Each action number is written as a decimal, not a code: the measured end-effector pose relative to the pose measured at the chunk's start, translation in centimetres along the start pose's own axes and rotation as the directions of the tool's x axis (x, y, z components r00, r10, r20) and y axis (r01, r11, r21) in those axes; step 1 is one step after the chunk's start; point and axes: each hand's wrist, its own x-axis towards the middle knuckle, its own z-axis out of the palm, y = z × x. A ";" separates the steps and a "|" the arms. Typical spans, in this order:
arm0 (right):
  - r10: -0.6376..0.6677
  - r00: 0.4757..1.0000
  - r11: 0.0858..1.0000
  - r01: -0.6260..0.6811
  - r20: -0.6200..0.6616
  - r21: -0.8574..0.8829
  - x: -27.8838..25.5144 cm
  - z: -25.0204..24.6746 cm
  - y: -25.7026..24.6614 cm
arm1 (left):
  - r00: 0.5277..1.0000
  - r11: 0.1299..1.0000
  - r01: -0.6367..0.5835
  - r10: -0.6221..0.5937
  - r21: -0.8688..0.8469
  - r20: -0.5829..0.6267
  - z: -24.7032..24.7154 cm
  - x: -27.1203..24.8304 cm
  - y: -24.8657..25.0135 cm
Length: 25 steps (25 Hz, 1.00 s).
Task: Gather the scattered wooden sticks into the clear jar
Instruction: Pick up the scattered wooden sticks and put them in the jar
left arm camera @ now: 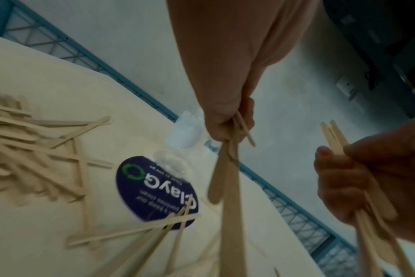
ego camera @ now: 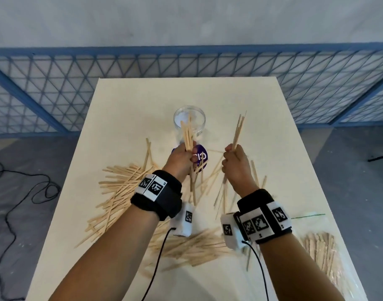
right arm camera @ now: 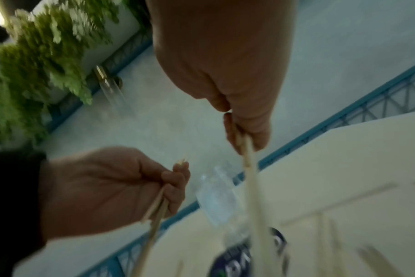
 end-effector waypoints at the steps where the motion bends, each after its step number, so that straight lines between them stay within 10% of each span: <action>1: -0.025 0.998 0.997 0.021 0.051 0.075 0.8 0.4 -1.6 | 1.000 1.000 -0.020 0.020 -0.011 0.019 0.3 0.4 0.9; 14: -0.510 0.854 0.841 0.471 0.100 0.264 10.3 5.3 -13.9 | 0.863 0.849 -0.505 0.502 -0.156 -0.064 1.2 7.6 11.5; 25: -0.322 0.925 0.902 0.365 0.201 -0.232 12.4 9.2 -5.5 | 0.885 0.895 -0.436 0.445 0.091 -0.138 0.3 11.4 5.4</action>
